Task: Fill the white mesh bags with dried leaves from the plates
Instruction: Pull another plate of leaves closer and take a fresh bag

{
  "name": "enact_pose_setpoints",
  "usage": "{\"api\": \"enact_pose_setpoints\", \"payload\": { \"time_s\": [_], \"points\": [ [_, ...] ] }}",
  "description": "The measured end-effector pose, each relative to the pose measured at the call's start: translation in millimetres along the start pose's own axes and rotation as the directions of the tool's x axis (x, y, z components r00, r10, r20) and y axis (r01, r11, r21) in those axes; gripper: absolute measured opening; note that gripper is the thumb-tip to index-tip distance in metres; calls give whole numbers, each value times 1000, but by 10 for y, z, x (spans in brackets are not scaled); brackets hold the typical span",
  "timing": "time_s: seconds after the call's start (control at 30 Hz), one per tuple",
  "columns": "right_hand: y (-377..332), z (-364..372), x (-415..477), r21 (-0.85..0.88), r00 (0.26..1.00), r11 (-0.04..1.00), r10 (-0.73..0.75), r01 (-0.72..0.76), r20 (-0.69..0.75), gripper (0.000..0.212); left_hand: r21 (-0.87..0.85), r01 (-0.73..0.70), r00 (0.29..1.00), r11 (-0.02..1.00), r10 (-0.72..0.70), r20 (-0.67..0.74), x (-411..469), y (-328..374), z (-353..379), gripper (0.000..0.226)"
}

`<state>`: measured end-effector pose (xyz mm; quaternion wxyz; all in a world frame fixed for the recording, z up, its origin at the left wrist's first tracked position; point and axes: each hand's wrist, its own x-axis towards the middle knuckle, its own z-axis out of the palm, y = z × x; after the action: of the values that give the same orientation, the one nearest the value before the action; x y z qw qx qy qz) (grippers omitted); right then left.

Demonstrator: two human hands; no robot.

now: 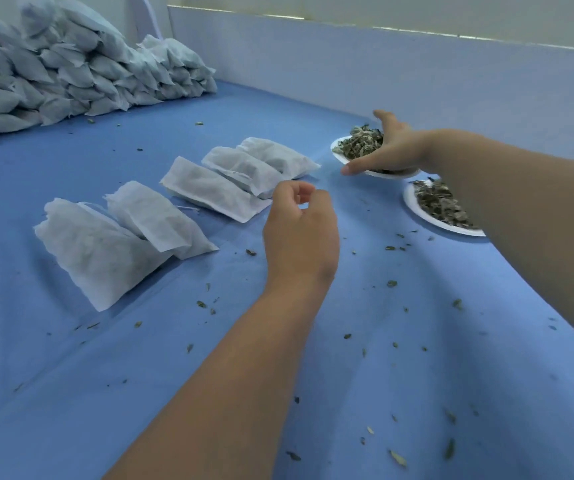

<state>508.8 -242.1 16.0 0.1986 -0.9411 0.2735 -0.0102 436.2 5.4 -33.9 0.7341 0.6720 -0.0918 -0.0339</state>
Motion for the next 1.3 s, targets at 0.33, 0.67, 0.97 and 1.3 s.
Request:
{"api": "enact_pose_setpoints", "payload": {
  "time_s": [0.33, 0.67, 0.97, 1.3],
  "points": [
    [872, -714, -2604, 105, 999, 994, -23, 27, -42, 124, 223, -112, 942, 968, 32, 334, -717, 224, 298, 20],
    [2018, -624, -5593, -48, 983, 982, 181, -181, -2, 122, 174, -324, 613, 930, 66, 787, -2962, 345, 1056, 15],
    [2622, -385, -6274, -38, 952, 952, 303, -305, -45, 126, 37, -487, 485, 873, 234, 842, -4000, 472, 1511, 23],
    [3337, -837, -7077, 176, 923, 962, 254, -210, -288, 109, -180, -686, 300, 705, 499, 813, -5289, 853, 2428, 21]
  ]
}}
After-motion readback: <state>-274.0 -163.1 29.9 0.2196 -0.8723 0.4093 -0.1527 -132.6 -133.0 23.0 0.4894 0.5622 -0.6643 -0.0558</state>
